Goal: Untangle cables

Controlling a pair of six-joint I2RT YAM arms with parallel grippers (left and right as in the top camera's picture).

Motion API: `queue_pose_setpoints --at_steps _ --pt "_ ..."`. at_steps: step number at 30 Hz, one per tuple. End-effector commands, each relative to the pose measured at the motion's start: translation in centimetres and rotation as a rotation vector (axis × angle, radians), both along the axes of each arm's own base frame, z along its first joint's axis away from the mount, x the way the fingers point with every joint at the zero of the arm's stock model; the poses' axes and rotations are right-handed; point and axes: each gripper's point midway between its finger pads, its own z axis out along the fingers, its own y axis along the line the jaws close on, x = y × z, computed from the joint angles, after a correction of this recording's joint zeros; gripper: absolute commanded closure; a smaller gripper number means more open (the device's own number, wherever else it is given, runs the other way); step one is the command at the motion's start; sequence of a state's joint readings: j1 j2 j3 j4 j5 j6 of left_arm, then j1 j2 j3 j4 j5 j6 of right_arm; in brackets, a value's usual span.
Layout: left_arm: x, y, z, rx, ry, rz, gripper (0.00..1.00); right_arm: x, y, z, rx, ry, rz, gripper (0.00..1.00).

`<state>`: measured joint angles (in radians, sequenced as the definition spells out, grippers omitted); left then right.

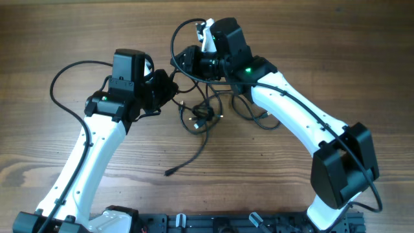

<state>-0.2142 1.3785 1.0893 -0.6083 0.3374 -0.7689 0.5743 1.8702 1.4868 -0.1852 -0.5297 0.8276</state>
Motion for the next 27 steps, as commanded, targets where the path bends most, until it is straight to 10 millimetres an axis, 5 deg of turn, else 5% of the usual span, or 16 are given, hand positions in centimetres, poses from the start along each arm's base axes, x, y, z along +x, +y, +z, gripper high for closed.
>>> queue_pose_setpoints --at_steps 1,9,16,20,27 --pt "-0.2 0.0 -0.3 -0.003 0.015 0.000 0.96 0.7 0.1 0.4 -0.013 -0.086 0.020 0.93" --pt "-0.2 0.1 -0.4 0.001 0.018 0.003 0.96 0.6 -2.7 7.2 0.046 -0.235 0.017 0.95" --pt "-0.6 0.4 -0.9 0.017 0.044 0.015 0.96 0.3 -8.7 14.6 0.215 -0.256 0.002 0.95" --pt "-0.8 0.5 -1.0 0.019 0.054 0.015 0.96 1.4 -12.6 16.3 0.284 -0.235 -0.034 0.96" --pt "-0.8 0.5 -1.0 0.019 0.054 0.015 0.96 5.3 -19.2 15.9 0.242 -0.253 -0.246 0.96"
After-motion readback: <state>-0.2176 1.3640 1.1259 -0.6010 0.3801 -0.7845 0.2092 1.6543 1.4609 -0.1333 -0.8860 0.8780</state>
